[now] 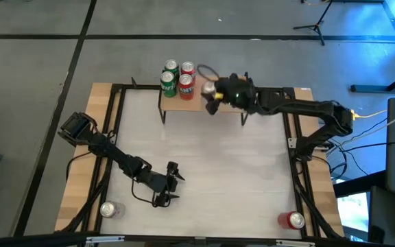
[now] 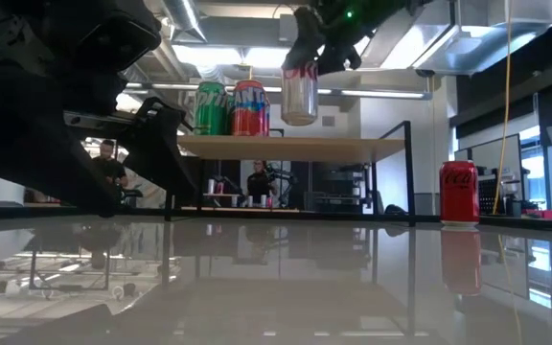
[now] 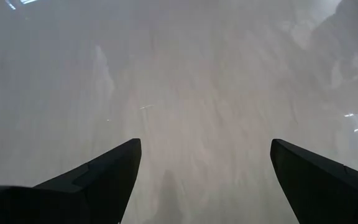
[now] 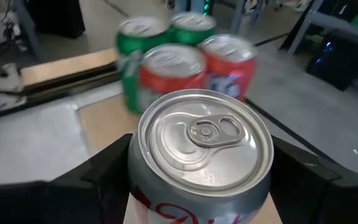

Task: Place canned beverage on shelf
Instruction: Put the right white soda can on the shelf

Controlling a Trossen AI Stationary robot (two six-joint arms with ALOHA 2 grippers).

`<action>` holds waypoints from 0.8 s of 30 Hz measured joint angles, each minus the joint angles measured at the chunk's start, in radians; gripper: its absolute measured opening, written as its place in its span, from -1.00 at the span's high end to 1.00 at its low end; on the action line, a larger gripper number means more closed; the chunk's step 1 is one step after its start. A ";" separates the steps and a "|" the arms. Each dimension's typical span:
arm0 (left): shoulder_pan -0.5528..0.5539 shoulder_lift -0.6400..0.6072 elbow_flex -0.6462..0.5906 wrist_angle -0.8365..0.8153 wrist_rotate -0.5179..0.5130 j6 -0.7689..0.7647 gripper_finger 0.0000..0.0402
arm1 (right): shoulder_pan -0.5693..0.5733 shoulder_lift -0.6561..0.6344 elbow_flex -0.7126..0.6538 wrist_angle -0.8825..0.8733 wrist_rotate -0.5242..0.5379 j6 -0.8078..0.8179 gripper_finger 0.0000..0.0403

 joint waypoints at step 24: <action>0.011 0.000 0.000 0.000 -0.008 0.049 -0.73 | -0.281 0.099 0.000 0.213 -0.345 -0.146 -0.43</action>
